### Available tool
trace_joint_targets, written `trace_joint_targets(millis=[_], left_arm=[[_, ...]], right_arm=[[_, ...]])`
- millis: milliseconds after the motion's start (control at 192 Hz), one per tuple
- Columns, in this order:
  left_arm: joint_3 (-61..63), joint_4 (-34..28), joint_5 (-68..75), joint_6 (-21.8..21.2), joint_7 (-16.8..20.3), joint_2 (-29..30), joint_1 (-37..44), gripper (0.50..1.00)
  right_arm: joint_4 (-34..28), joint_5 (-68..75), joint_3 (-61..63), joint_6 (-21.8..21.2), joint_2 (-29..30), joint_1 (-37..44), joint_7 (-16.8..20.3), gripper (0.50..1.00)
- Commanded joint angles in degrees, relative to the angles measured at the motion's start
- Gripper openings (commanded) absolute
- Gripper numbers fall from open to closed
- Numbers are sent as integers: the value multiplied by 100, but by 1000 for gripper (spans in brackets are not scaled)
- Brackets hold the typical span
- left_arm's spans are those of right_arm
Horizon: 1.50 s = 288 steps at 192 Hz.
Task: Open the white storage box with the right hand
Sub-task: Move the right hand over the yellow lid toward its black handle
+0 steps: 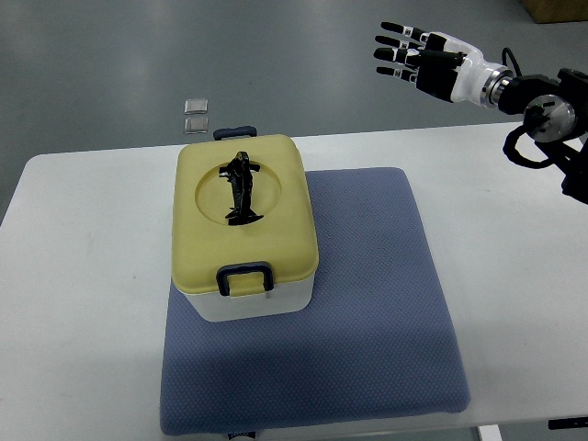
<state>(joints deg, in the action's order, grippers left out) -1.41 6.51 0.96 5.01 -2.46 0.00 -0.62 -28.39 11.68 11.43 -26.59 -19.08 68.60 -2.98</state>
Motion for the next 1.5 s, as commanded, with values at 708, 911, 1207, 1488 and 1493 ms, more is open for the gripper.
trace_joint_targets(millis=[708, 911, 1207, 1488, 1493], left_arm=[[0, 0, 1, 0, 0, 0, 0, 1000], [0, 0, 1, 0, 0, 0, 0, 1000], [0, 0, 1, 0, 0, 0, 0, 1000], [0, 0, 1, 0, 0, 0, 0, 1000], [0, 0, 1, 0, 0, 0, 0, 1000]], right_arm=[[-914, -6011, -62, -841, 27, 1314, -1635, 926], [-1116, -6978, -106, -841, 344, 1841, -2347, 926], [-1687, -8656, -159, -841, 713, 2237, -2953, 924], [-1916, -9263, -1073, -75, 1056, 2386, -3202, 919], [-1916, -9263, -1073, -75, 1056, 2386, -3202, 919]])
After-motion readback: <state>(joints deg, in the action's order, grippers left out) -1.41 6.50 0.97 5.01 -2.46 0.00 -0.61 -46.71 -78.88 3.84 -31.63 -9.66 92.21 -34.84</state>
